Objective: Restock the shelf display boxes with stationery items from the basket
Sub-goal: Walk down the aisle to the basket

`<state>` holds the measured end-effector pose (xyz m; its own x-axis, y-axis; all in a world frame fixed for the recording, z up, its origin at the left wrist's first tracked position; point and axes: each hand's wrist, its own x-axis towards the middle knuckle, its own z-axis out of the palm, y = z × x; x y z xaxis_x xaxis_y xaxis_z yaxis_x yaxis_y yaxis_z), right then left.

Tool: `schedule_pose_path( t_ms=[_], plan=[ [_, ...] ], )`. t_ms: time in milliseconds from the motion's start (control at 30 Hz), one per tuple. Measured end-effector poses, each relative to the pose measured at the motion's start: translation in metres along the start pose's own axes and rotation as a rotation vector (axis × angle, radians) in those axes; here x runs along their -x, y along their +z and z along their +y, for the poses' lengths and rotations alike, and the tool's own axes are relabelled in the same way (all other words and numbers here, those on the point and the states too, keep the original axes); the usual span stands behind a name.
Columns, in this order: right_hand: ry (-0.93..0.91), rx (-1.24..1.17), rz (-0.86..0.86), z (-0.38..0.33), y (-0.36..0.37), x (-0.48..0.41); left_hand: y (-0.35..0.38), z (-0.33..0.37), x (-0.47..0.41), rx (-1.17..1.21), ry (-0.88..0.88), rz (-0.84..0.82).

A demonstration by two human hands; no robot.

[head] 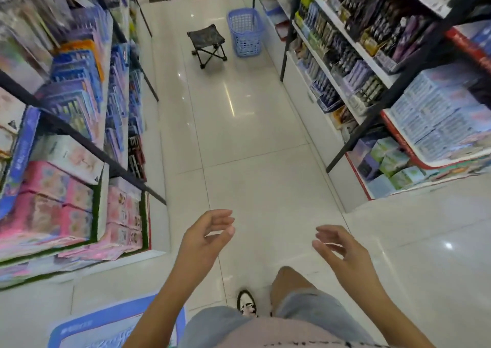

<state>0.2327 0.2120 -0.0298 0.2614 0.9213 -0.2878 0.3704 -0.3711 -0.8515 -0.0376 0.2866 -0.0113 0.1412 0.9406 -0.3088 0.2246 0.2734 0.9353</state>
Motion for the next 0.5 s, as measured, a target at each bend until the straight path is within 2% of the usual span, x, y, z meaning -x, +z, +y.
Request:
schedule_pose_path(
  t_ms=[200,367,500],
  plan=[
    [0.0,-0.035,-0.016,-0.037,0.016,-0.108,-0.019,0.019,-0.106,-0.019,-0.011,0.032],
    [-0.101,-0.103,-0.167,-0.109,0.036,-0.221,-0.041,0.04,-0.176,0.03,-0.02,0.143],
    [-0.198,-0.111,-0.25,-0.165,0.057,-0.31,-0.055,0.056,-0.24,0.025,-0.019,0.168]
  ],
)
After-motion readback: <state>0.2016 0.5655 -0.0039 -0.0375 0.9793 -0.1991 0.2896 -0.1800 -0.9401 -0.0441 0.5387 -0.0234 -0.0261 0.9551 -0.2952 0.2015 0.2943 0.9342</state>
